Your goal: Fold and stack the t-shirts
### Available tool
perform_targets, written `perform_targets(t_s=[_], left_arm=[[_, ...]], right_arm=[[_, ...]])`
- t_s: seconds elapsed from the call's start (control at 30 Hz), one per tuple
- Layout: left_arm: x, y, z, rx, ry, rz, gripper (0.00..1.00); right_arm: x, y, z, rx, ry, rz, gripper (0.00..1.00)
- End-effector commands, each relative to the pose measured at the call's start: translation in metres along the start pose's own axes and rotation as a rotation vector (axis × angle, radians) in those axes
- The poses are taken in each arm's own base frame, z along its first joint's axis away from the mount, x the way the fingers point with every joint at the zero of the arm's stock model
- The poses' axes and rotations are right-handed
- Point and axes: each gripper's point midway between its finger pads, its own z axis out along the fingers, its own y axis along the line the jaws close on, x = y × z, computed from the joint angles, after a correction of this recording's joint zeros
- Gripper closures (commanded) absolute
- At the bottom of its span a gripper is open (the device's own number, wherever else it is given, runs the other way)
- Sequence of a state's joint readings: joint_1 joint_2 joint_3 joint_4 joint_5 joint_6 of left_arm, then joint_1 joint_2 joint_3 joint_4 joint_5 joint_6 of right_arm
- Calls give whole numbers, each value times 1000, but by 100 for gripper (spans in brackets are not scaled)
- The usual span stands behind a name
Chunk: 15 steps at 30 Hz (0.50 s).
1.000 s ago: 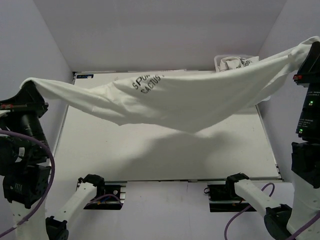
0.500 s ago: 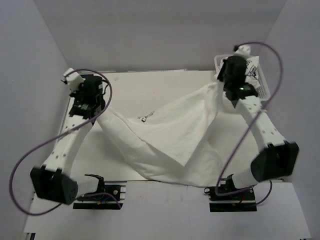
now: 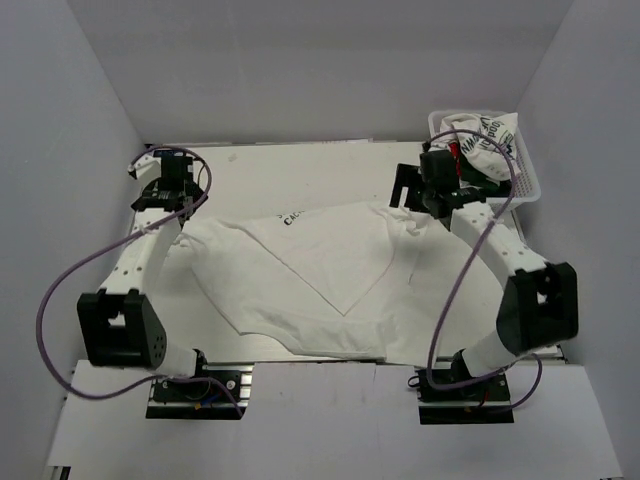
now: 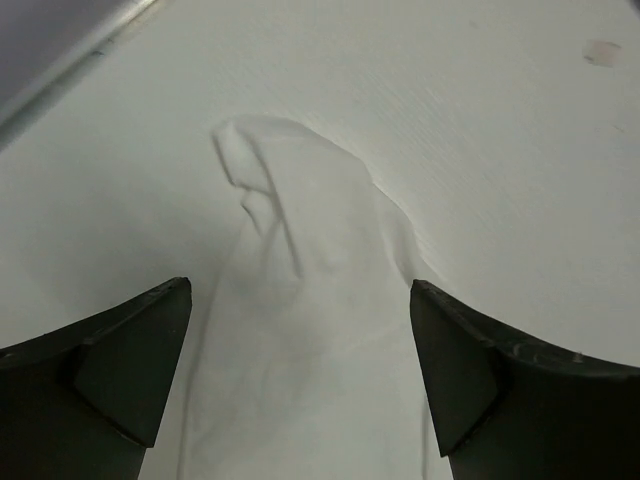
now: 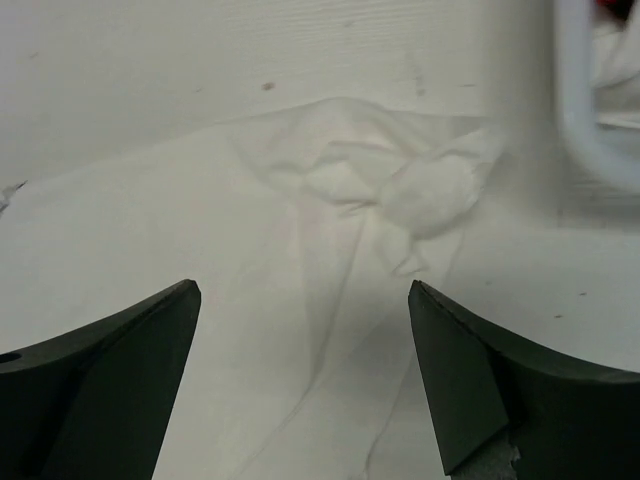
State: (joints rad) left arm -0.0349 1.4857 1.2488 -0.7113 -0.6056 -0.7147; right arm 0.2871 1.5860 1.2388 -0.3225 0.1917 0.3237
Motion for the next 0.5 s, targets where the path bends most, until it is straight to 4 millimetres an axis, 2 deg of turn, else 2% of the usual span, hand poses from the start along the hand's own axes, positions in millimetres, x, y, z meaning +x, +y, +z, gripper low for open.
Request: perform_targets(t_s=[0.0,0.03,0.07,0.1,0.13,0.17,0.2,0.23,0.27,0.33,0.37,0.4,0.43,0.47], left_arm=[[9,-20,-45,279,67,-51,0],[6,-29,-63,379,40,-64,0],[33,-28,-62,426,107,-44,0],[44,-30,-69,470,129,-37,0],[54,-30,-72,503,154,-43,0],[77,-32,-73,570,206,-35,0],[78,-30,-81,604,198,-52,0],[85,-29,-83,622,212,-59,0],[104,-28,-83,656,259,-48,0],[119,-22,-83,661,292,-55,0],[137,-17,-82,669,338,-53,0],[144,-14,-79,658,351,-48,0],[154,-8,-76,644,367,-43,0],[157,-7,-74,643,368,-42,0]], right_arm=[[32,57,-39,-195,19,-110,10],[59,58,-40,-216,66,-158,10],[73,65,-43,-235,94,-188,10],[96,91,-52,-298,123,-267,10],[112,93,-53,-305,148,-298,10],[131,105,-58,-330,173,-362,10],[141,109,-60,-334,187,-399,10],[162,120,-61,-350,224,-463,10],[175,126,-65,-344,230,-535,10],[194,130,-61,-320,261,-602,10],[204,137,-61,-295,248,-676,10],[215,131,-56,-263,284,-713,10],[225,136,-59,-260,286,-759,10],[232,134,-54,-230,296,-774,10]])
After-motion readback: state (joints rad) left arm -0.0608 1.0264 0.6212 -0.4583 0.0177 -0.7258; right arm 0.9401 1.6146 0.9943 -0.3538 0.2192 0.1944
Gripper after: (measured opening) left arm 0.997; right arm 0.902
